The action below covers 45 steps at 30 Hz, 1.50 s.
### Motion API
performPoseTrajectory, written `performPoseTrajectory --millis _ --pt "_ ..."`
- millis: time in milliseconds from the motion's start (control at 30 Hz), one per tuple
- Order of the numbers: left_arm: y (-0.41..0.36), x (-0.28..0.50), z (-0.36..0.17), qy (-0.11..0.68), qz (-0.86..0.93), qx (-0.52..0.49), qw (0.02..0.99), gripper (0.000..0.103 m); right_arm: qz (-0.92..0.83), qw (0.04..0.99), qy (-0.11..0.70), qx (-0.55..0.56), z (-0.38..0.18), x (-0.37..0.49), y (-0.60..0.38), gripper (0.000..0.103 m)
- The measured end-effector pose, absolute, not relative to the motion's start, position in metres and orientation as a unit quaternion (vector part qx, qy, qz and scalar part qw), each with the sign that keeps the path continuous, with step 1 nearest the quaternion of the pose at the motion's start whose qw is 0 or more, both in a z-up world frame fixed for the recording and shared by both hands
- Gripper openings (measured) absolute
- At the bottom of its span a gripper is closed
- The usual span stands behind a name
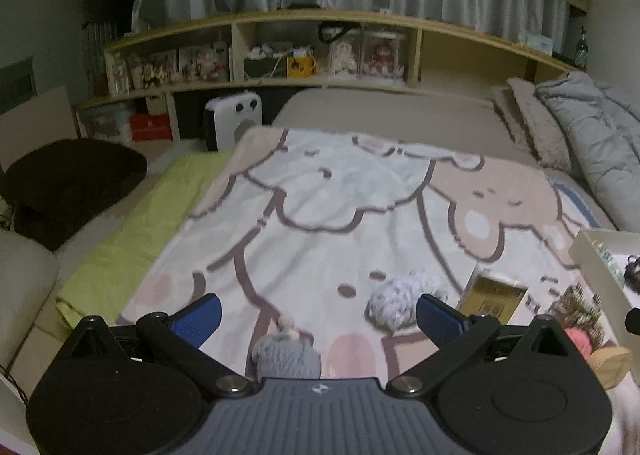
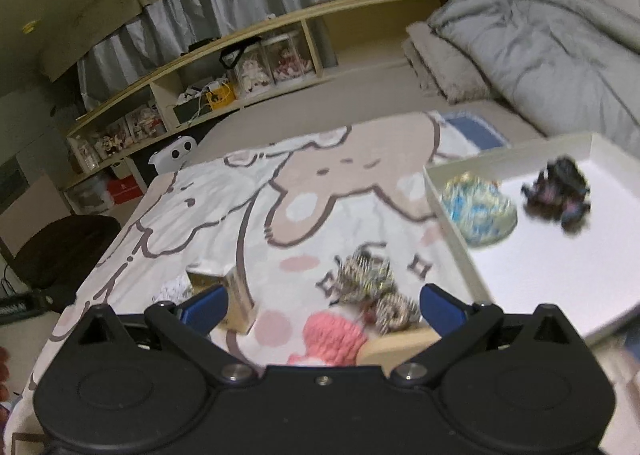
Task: Organize objects
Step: 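Grasp the grey crochet mouse with the left tool while the right tool grasps the pink bunny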
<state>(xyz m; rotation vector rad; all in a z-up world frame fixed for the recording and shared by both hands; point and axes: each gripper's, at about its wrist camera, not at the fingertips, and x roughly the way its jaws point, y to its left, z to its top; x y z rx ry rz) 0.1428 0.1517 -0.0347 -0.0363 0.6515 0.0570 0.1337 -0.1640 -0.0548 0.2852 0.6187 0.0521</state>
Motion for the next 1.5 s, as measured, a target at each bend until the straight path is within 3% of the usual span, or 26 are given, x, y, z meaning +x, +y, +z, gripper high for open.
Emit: performPoseTrajectory --millis 367,633,900,1200,1333,1500 --pt "0.159 0.151 -0.071 0.355 0.03 0.009 0.934 0.094 0.019 0.913 0.355 0.197 -0.1 0.125 -0.145 0.091" --pt "0.168 0.157 -0.09 0.38 0.041 0.018 0.924 0.092 0.038 0.905 0.385 0.176 -0.119 0.135 -0.131 0.083" --pt "0.175 0.162 -0.098 0.392 0.034 -0.004 0.919 0.084 0.037 0.901 0.396 0.171 -0.127 0.143 -0.132 0.079" --pt "0.175 0.169 -0.102 0.405 0.024 -0.021 0.914 0.077 0.057 0.901 0.405 0.142 -0.133 0.145 -0.128 0.064" --pt "0.176 0.17 -0.1 0.401 0.019 -0.034 0.915 0.062 0.063 0.899 0.407 0.149 -0.131 0.145 -0.129 0.055" --pt "0.169 0.166 -0.095 0.403 0.018 -0.018 0.915 0.058 0.072 0.901 0.403 0.141 -0.126 0.142 -0.128 0.052"
